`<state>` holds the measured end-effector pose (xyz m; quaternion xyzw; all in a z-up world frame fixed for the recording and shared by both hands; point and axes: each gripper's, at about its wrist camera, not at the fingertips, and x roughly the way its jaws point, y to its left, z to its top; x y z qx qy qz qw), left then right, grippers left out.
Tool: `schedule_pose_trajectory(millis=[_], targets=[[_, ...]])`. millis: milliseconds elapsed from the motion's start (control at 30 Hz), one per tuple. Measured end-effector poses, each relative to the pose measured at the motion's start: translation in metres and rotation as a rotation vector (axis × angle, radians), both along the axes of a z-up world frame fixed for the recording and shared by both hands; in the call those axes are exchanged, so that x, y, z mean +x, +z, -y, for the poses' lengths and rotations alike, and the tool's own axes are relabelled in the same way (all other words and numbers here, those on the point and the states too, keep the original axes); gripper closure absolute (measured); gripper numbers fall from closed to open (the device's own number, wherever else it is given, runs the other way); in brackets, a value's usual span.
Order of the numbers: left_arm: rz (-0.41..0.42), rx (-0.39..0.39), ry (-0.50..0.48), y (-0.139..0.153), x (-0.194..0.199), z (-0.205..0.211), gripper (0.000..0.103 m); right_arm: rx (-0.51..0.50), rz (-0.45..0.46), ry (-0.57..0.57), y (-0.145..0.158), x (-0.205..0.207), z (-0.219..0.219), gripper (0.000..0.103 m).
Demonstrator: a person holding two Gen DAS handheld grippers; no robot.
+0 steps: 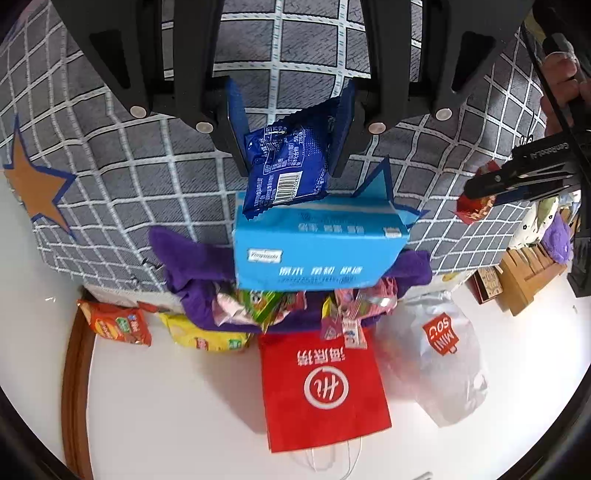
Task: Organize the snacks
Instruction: 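Carry the red-gold bag and blue packet up over the purple towel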
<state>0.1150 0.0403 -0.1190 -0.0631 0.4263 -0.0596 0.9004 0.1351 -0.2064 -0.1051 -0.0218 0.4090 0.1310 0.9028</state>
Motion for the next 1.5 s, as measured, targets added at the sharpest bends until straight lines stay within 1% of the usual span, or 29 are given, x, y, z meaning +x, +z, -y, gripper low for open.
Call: schedule_pose_trajectory(millis=[200,333,500,767,933,1233,1500], targets=[[0.019,-0.043,-0.01,0.026,0.007,0.009,0.06,0.006,0.046,-0.016,0.027,0.0,0.014,0.062],[0.05,-0.027,-0.001,0.045,0.012,0.016,0.06,0.0,0.08,-0.038,0.046,0.006,0.024,0.062],[0.072,-0.033,-0.005,0.067,0.025,0.024,0.06,-0.007,0.11,-0.059,0.065,0.016,0.032,0.062],[0.113,-0.01,-0.001,0.097,0.042,0.033,0.06,0.017,0.143,-0.074,0.097,0.044,0.038,0.062],[0.113,-0.02,0.003,0.109,0.055,0.031,0.06,0.024,0.158,-0.064,0.11,0.059,0.032,0.062],[0.128,-0.006,0.016,0.127,0.079,0.028,0.06,0.041,0.165,-0.036,0.128,0.086,0.018,0.062],[0.129,0.008,0.031,0.138,0.101,0.018,0.06,0.087,0.165,-0.018,0.143,0.115,0.007,0.062]])
